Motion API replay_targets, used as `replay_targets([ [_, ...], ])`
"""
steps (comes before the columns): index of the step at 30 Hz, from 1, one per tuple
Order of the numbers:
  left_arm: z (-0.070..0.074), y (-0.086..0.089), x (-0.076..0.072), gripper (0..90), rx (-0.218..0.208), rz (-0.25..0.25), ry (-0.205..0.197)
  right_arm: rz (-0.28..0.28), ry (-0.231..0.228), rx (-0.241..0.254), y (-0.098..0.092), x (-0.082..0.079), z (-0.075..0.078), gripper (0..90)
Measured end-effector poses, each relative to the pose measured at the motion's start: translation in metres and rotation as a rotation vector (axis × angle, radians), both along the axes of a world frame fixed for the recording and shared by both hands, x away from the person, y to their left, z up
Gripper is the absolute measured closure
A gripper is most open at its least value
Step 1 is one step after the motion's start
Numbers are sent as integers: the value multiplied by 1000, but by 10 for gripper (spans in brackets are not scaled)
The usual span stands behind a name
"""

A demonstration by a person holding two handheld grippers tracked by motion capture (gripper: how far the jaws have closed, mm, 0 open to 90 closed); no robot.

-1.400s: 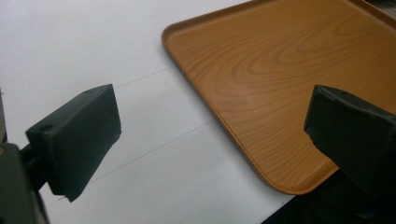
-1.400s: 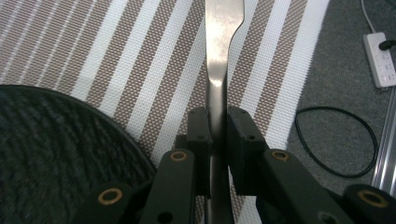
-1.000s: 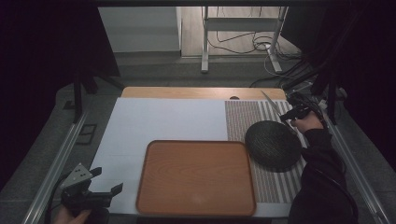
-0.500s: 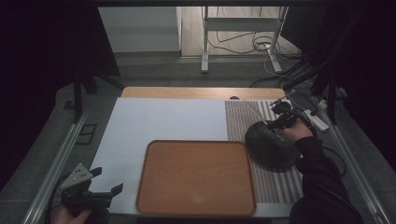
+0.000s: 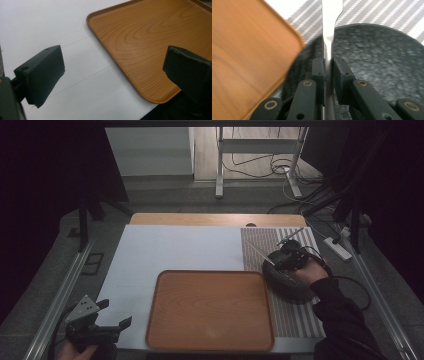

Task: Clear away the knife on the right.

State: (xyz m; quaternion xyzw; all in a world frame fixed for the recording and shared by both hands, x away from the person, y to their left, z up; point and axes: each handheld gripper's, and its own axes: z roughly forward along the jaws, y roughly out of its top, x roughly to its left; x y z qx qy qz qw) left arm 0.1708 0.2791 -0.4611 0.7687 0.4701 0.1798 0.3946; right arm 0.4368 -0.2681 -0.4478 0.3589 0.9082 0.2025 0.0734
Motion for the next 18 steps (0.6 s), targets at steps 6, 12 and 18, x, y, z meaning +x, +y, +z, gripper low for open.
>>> replay_targets([
  [6,0,0,0,39,2,1,0,53,10,6,15,-21,-1,801],
  [12,0,0,0,39,0,3,2,97,8,8,30,-43,-1,801],
  [18,0,0,0,39,1,5,2,131,9,12,40,-63,1,802],
])
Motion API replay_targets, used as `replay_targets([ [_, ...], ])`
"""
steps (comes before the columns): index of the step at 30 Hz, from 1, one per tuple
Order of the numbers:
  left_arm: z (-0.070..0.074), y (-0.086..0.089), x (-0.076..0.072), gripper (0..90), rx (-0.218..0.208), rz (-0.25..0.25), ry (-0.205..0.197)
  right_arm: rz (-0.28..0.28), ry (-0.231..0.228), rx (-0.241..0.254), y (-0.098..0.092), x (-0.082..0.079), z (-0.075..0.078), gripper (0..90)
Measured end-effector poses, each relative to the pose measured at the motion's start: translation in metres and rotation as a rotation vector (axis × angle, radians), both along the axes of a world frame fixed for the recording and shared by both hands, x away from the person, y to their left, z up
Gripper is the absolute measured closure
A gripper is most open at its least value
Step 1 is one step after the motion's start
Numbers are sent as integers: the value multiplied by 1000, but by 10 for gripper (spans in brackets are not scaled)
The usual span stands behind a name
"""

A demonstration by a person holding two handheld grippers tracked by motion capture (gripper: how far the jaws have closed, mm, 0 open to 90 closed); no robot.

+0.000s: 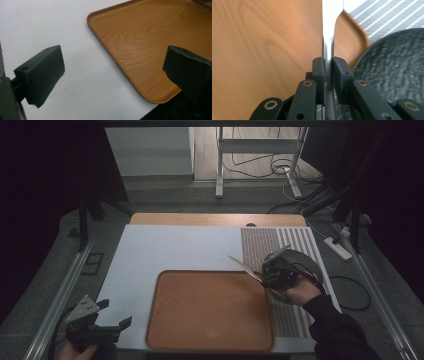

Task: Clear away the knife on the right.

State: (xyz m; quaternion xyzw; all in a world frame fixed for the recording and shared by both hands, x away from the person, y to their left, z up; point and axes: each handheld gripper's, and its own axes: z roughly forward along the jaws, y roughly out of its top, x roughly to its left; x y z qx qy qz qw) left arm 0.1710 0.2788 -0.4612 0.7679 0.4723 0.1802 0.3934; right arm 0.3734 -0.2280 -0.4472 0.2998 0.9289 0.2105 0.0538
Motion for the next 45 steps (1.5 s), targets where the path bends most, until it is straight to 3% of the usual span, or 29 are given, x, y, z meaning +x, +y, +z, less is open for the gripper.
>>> replay_targets([
  [15,0,0,0,39,3,-2,-1,108,41,-6,43,-57,-12,801],
  [21,0,0,0,39,5,-3,-1,120,51,-34,53,-74,-20,801],
  [27,0,-1,0,39,7,-3,-2,123,75,-89,57,-77,-36,799],
  [30,0,-1,0,40,6,-3,-2,149,112,-119,62,-77,-44,792],
  [34,0,0,0,40,5,-2,1,157,86,-62,63,-74,-35,755],
  [39,0,0,0,40,3,0,1,250,52,-14,75,-72,-27,898],
  [45,0,0,0,40,1,0,1,311,49,-29,104,-68,-40,899],
])
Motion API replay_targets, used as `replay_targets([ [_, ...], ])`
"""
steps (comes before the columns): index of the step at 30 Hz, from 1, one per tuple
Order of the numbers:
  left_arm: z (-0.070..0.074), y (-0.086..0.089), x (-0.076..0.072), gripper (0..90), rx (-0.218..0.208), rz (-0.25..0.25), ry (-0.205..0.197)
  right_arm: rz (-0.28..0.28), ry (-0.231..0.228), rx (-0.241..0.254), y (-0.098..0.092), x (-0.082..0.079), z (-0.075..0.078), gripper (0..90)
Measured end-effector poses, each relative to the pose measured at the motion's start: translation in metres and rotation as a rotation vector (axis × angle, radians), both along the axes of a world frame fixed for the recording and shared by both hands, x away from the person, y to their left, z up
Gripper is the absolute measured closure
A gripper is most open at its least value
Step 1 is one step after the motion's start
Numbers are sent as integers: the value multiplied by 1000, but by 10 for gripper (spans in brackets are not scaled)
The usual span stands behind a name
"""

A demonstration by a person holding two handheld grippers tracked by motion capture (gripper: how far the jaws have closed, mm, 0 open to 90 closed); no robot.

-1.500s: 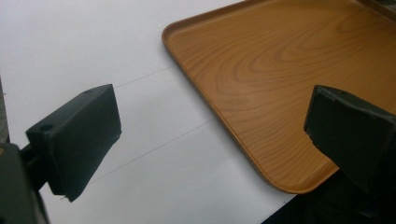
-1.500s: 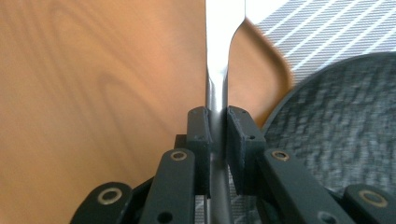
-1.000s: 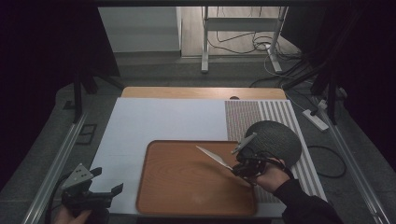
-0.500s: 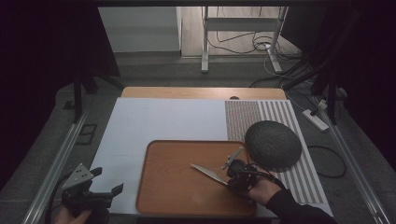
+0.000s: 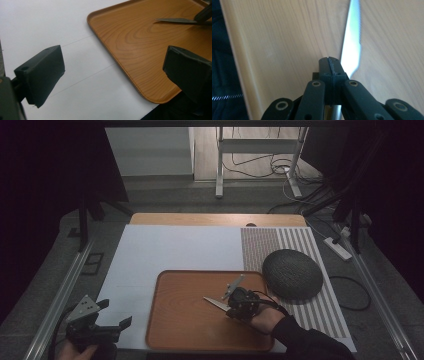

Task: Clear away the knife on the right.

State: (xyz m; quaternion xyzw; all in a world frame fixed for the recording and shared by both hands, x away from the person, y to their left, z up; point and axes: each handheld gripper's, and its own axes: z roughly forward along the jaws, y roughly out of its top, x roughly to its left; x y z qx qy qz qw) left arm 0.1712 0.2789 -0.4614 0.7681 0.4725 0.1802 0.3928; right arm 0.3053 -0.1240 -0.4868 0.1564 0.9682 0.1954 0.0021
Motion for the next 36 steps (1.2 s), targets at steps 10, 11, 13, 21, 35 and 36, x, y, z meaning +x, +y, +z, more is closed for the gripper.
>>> replay_targets([
  [10,0,0,0,40,3,-3,-2,-51,-45,-59,-9,18,-9,899],
  [11,0,0,0,40,3,-3,-2,-57,-50,-60,-13,21,-8,899],
  [13,0,0,0,40,3,-3,-3,-96,-44,-61,-19,25,-8,899],
  [21,0,-1,-1,40,8,-3,-4,-172,-55,-87,-43,39,-6,899],
  [35,0,-1,0,41,8,-1,-2,-255,-12,-85,-80,41,-4,899],
  [36,0,-1,0,42,10,-1,-2,-256,-10,-84,-80,41,-4,899],
])
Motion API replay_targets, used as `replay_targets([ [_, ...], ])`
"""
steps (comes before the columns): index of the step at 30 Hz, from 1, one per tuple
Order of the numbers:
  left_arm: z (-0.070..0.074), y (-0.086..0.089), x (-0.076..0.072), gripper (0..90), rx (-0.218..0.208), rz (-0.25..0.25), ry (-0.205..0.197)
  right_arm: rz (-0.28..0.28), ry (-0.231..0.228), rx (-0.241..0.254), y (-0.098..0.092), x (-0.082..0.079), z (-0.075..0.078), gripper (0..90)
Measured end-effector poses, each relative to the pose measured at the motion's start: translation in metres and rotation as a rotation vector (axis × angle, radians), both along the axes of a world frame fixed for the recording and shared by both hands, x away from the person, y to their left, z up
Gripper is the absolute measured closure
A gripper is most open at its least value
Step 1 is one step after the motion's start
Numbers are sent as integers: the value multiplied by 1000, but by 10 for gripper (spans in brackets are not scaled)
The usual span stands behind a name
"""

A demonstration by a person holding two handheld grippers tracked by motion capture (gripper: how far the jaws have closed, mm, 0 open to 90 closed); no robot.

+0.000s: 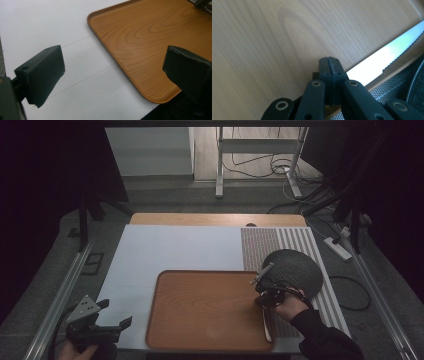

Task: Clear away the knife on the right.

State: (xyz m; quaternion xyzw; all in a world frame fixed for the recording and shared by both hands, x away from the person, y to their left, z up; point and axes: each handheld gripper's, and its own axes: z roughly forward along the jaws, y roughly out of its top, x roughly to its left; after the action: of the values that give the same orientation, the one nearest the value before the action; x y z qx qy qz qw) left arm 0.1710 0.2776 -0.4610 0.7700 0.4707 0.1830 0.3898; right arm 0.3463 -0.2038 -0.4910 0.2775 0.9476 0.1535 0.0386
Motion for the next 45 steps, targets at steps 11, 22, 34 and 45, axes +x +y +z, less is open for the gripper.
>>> replay_targets([
  [11,0,0,0,42,2,-1,-1,15,-13,-4,3,-1,2,842],
  [22,0,0,0,42,1,1,0,11,-46,52,6,-1,10,676],
  [34,0,0,0,42,0,2,-1,-44,-69,123,1,0,20,504],
  [45,0,0,0,42,-1,2,-3,-96,-120,179,-3,-6,31,190],
])
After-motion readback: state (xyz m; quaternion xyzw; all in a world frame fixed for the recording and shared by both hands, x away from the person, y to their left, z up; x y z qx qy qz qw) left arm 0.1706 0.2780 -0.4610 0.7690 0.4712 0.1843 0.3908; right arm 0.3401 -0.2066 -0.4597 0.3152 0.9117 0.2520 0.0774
